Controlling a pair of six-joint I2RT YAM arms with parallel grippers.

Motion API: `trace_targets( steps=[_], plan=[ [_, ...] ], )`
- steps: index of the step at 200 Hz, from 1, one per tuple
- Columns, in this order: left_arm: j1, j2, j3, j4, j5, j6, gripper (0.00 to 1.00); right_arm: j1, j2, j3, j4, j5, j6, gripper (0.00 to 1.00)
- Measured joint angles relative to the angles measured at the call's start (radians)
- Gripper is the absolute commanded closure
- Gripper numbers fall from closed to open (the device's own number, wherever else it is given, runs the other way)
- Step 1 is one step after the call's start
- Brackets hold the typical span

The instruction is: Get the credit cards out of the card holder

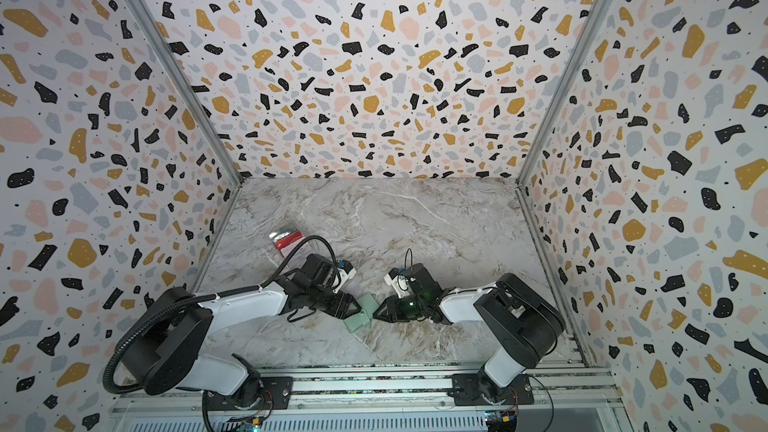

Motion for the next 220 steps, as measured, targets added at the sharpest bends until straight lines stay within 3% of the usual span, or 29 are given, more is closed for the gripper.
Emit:
trace_targets(
  steps=[51, 136, 181, 220],
  plan=[
    [-0.004, -0.058, -0.083, 0.077, 0.026, -0.1, 0.39, -0.029, 0.043, 0.027, 0.027, 0.001, 0.016, 0.72],
    [-0.012, -0.075, -0.2, 0.296, 0.121, -0.282, 0.43, -0.04, 0.06, 0.064, 0.028, 0.034, 0.011, 0.72],
    [-0.016, -0.057, -0.201, 0.333, 0.111, -0.32, 0.44, -0.037, 0.05, 0.143, -0.132, 0.11, -0.045, 0.57],
    [-0.015, -0.04, -0.211, 0.378, 0.105, -0.331, 0.46, -0.028, -0.026, 0.143, -0.241, 0.135, -0.061, 0.58]
  ],
)
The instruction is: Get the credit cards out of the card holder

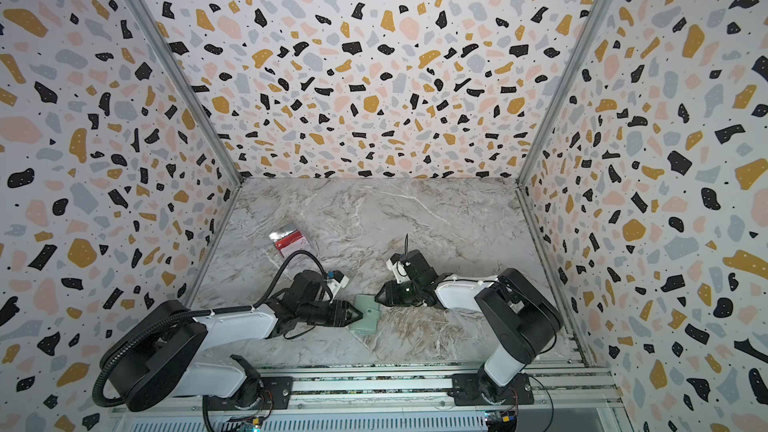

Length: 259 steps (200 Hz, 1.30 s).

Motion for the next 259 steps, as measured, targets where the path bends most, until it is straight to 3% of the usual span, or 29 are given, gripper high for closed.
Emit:
trace_targets(
  steps=[69, 92, 124, 191, 229, 259],
  plan=[
    [0.0, 0.05, 0.009, 0.052, 0.024, 0.027, 0.47, 0.035, 0.026, -0.04, 0.03, -0.096, 0.029, 0.62],
    [0.0, 0.053, 0.009, 0.054, 0.026, 0.038, 0.51, 0.036, 0.05, -0.041, 0.066, -0.121, 0.042, 0.68],
    [0.001, 0.056, -0.019, 0.115, 0.037, 0.008, 0.54, 0.035, 0.081, -0.059, 0.151, -0.163, 0.074, 0.68],
    [0.002, 0.063, -0.055, 0.169, 0.061, -0.068, 0.81, 0.034, 0.097, -0.103, 0.269, -0.191, 0.104, 0.68],
    [0.002, 0.05, -0.055, 0.184, 0.067, -0.096, 0.87, 0.028, 0.085, -0.107, 0.267, -0.18, 0.098, 0.6],
    [-0.004, 0.011, -0.055, 0.17, 0.036, -0.111, 0.9, 0.031, 0.003, -0.086, 0.157, -0.088, 0.057, 0.5]
  ],
)
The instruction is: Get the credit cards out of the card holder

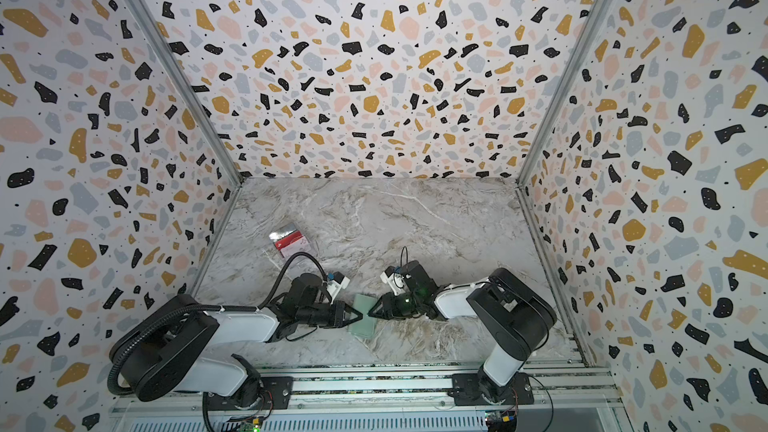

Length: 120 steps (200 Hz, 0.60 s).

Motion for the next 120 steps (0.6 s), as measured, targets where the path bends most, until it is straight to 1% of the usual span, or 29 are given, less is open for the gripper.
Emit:
trace_targets(
  steps=[15, 37, 80, 120],
  plan=[
    [-0.001, -0.034, 0.0, -0.023, -0.038, -0.002, 0.93, -0.001, -0.054, 0.027, -0.069, 0.054, -0.024, 0.49],
    [-0.001, -0.082, 0.005, -0.055, -0.103, -0.002, 1.0, -0.003, -0.115, 0.083, -0.144, 0.112, -0.05, 0.49],
    [-0.001, -0.163, 0.028, -0.074, -0.211, -0.002, 1.0, -0.003, -0.138, 0.178, -0.188, 0.147, -0.072, 0.54],
    [-0.001, -0.216, 0.033, -0.072, -0.275, 0.005, 1.0, -0.003, -0.094, 0.245, -0.196, 0.144, -0.073, 0.54]
  ],
)
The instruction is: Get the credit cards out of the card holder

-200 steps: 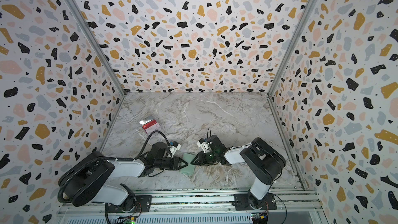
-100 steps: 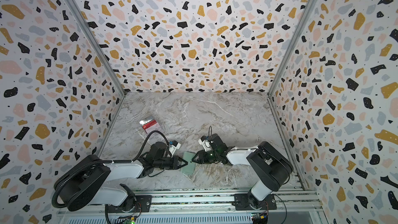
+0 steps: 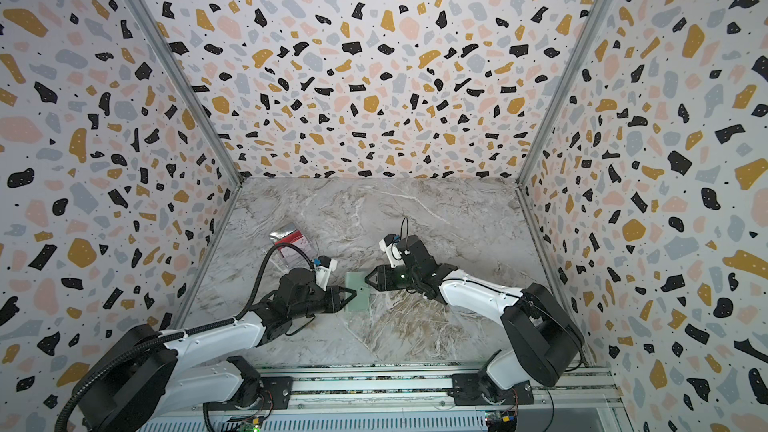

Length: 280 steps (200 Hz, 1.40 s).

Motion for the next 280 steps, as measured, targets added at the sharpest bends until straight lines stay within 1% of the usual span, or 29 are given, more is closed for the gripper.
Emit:
trace_targets(
  steps=[29, 61, 83, 166, 231, 255, 280],
  plan=[
    [0.0, -0.017, 0.0, 0.001, -0.032, 0.007, 1.0, 0.01, 0.047, 0.048, -0.002, -0.012, 0.0, 0.55],
    [0.0, -0.032, 0.0, 0.008, -0.047, 0.015, 1.0, 0.029, 0.093, 0.08, -0.001, -0.024, 0.002, 0.59],
    [0.0, -0.038, 0.0, 0.005, -0.054, 0.021, 1.0, 0.04, 0.123, 0.098, -0.001, -0.03, 0.002, 0.6],
    [0.0, -0.056, -0.001, -0.029, -0.077, 0.032, 1.0, 0.054, 0.166, 0.119, 0.014, -0.029, 0.006, 0.62],
    [0.002, -0.07, -0.007, -0.039, -0.111, 0.039, 1.0, 0.086, 0.197, 0.183, -0.056, 0.029, -0.025, 0.62],
    [0.002, -0.089, -0.014, -0.055, -0.124, 0.039, 1.0, 0.103, 0.205, 0.204, -0.086, 0.057, -0.042, 0.65],
    [0.002, -0.104, -0.018, -0.071, -0.139, 0.039, 1.0, 0.119, 0.206, 0.218, -0.113, 0.082, -0.06, 0.73]
  ],
)
